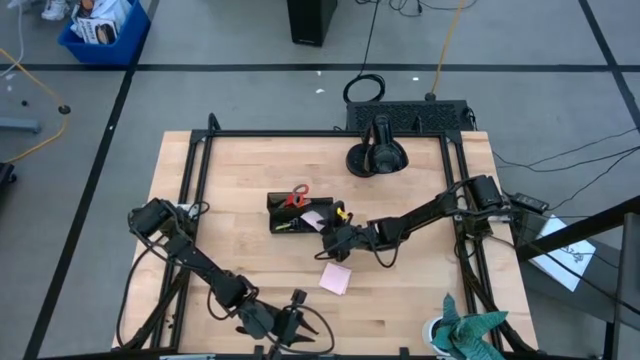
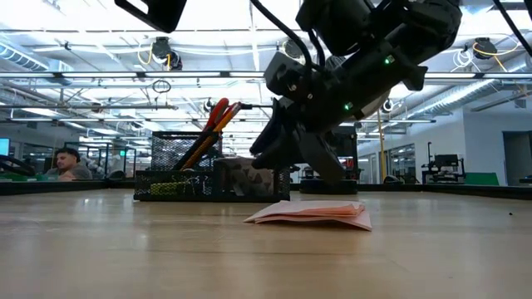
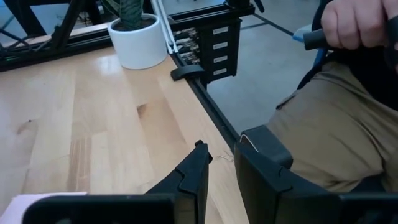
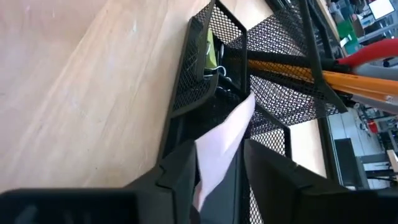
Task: Pick and place office supplies into organizer
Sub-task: Put the pink sticky notes into the black desk organizer
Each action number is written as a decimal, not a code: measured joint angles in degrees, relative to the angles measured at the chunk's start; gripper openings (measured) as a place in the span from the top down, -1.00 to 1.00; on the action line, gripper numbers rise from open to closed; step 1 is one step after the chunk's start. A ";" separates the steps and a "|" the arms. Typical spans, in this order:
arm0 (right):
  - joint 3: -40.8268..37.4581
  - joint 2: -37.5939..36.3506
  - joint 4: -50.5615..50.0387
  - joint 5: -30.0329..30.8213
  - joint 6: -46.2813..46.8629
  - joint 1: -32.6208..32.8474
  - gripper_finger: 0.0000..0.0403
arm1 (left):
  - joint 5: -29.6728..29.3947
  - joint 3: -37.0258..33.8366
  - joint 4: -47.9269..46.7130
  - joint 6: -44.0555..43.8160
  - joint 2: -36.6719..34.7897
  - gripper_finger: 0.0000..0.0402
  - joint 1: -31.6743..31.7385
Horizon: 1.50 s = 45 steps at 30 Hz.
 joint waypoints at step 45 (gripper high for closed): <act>-0.02 -0.32 -2.02 -12.18 8.92 6.94 0.22 | 0.04 -0.02 -4.08 -5.02 0.09 0.58 0.09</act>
